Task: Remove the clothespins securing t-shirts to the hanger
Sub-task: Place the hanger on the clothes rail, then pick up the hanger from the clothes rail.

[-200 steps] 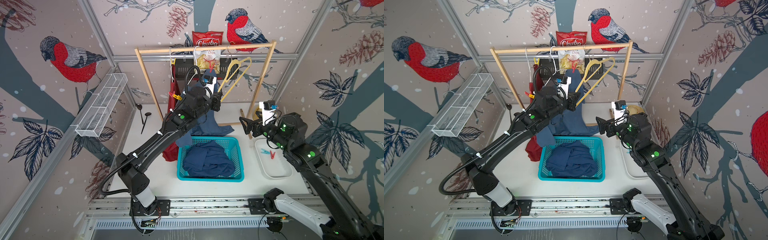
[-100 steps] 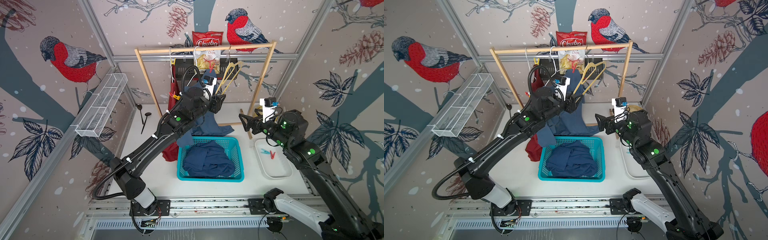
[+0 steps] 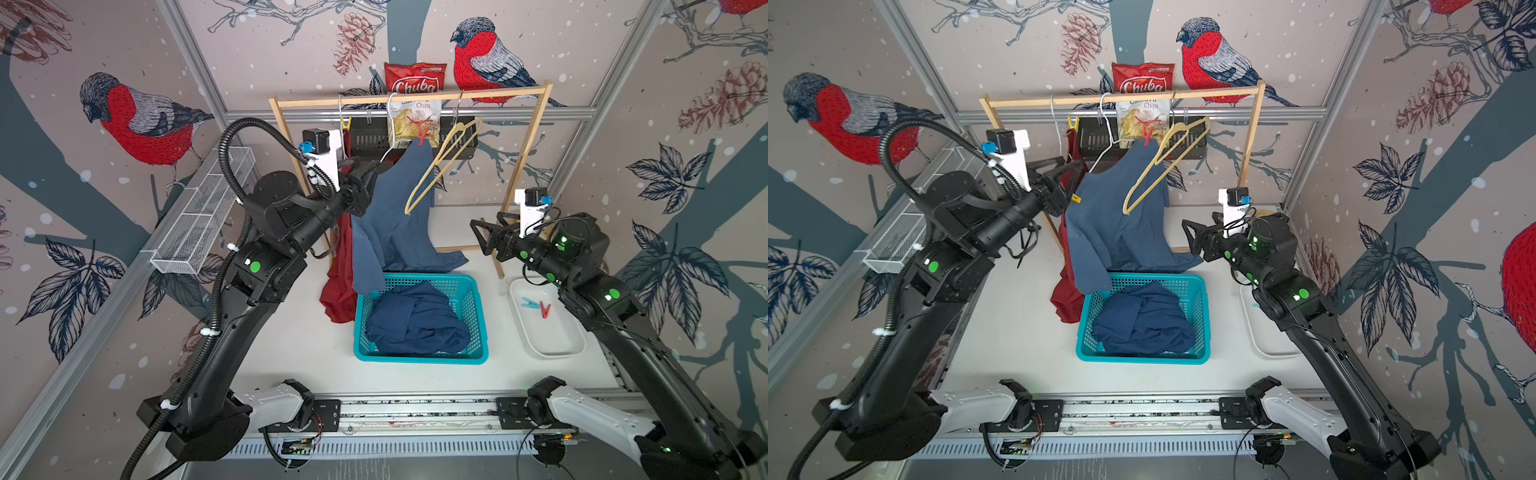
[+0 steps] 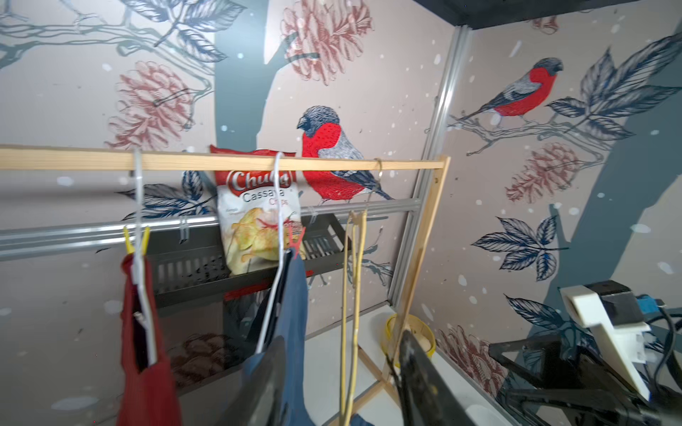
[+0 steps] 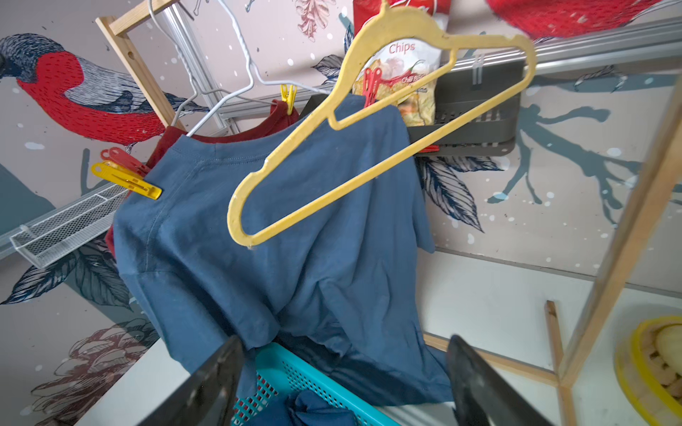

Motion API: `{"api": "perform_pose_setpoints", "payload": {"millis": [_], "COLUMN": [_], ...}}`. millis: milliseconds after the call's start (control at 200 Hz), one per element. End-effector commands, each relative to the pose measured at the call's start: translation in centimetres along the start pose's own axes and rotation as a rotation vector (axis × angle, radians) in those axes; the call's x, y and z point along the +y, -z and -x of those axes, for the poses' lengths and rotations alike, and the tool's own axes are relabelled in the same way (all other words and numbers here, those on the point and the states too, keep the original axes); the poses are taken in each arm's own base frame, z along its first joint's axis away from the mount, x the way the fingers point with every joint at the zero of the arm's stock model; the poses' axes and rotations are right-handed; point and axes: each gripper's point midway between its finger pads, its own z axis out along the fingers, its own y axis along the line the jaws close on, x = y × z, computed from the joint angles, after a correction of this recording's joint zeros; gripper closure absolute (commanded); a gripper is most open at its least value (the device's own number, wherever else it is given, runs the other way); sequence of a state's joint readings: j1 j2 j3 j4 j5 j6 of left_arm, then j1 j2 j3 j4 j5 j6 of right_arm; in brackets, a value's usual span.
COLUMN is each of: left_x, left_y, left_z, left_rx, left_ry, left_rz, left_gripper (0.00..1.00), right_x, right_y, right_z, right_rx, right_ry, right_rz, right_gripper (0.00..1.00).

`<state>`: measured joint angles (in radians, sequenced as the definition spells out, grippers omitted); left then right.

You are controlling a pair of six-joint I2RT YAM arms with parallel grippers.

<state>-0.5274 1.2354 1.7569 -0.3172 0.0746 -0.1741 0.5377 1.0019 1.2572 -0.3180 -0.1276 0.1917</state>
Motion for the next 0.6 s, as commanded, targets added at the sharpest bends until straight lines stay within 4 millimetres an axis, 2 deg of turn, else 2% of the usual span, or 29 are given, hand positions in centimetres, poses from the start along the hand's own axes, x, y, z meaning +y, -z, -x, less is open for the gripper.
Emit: {"api": "perform_pose_setpoints", "payload": {"millis": [0,110,225,345,465,595], "left_x": [1.0,1.3,1.4,1.9,1.7,2.4], "left_y": [0.4,1.1,3.6,5.8,5.7,4.9], "left_z": [-2.8,-3.5,-3.9,-4.8,-6.8,-8.2], "left_rx": [0.12,0.113,0.044,0.024,0.093,0.128], "left_ry": [0.016,-0.02,-0.081,-0.12,-0.121,-0.11], "left_rz": [0.014,0.024,0.029,0.058,0.024,0.014], "left_gripper": [0.53,0.59,0.59,0.71,0.74,0.7], "right_x": [1.9,3.3,4.8,5.5,5.8,6.5], "right_y": [-0.8,-1.7,-2.8,-3.7,-4.4,-4.9], "right_z": [0.4,-0.4,-1.6,-2.7,-2.9,-2.8], "right_rx": [-0.02,-0.001,0.036,0.063,0.063,0.059], "right_ry": [-0.004,0.01,0.017,0.021,0.012,0.003], "right_rz": [0.057,0.065,0.097,0.114,0.127,0.151], "right_gripper": [0.15,0.15,0.15,0.15,0.15,0.15]}}
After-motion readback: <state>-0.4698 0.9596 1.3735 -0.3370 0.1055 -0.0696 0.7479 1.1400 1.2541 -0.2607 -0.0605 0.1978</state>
